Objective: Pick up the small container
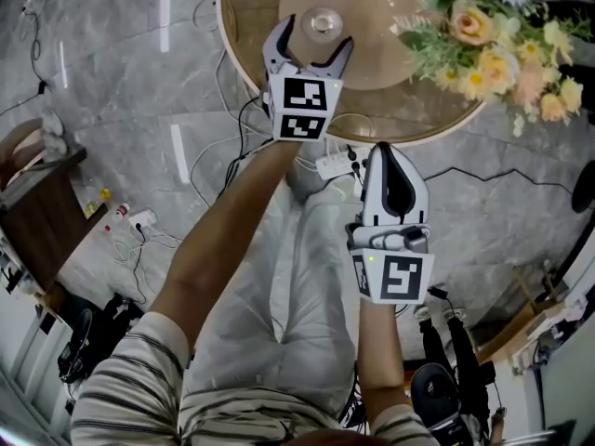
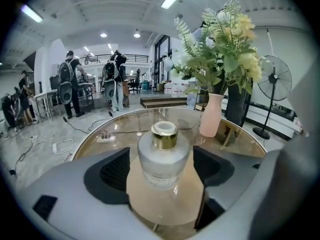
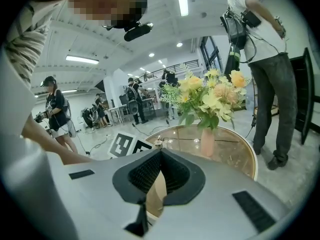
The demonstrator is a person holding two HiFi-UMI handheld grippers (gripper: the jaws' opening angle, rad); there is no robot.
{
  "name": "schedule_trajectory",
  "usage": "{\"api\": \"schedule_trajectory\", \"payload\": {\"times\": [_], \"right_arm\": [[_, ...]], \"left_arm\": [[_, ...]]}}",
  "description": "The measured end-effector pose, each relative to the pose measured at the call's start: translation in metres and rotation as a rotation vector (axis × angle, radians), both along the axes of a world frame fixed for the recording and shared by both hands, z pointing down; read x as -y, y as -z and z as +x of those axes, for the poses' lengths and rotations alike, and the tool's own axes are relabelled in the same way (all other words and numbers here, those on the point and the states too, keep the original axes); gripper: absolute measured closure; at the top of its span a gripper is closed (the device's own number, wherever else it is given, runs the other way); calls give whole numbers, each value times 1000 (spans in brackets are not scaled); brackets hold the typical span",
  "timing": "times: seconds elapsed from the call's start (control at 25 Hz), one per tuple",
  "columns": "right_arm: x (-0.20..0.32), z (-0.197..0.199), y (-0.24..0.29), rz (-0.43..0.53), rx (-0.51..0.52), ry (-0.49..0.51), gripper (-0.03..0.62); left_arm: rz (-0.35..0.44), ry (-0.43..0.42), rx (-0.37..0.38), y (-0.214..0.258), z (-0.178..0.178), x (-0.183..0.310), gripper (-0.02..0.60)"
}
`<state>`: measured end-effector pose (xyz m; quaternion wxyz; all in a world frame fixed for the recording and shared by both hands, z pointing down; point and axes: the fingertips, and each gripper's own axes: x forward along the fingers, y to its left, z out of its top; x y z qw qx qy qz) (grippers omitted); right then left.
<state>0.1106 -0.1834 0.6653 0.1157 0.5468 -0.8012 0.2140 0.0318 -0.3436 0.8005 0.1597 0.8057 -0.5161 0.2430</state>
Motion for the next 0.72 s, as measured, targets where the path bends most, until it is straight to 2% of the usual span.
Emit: {"api": "schedule_trajectory", "payload": {"times": [0.28,0.6,0.72], "right_arm": [[-4,5,-3,-7,-10,-5,585],[-6,5,-3,-16,-9,-8,585],[-6,7,-3,-15,-9,-14,585]], "left_arm": [[-1,-8,17,-11,6,11,204],[-1,-4,26,-16,5,15,264],[-9,-10,27,-16,6,15,264]]}}
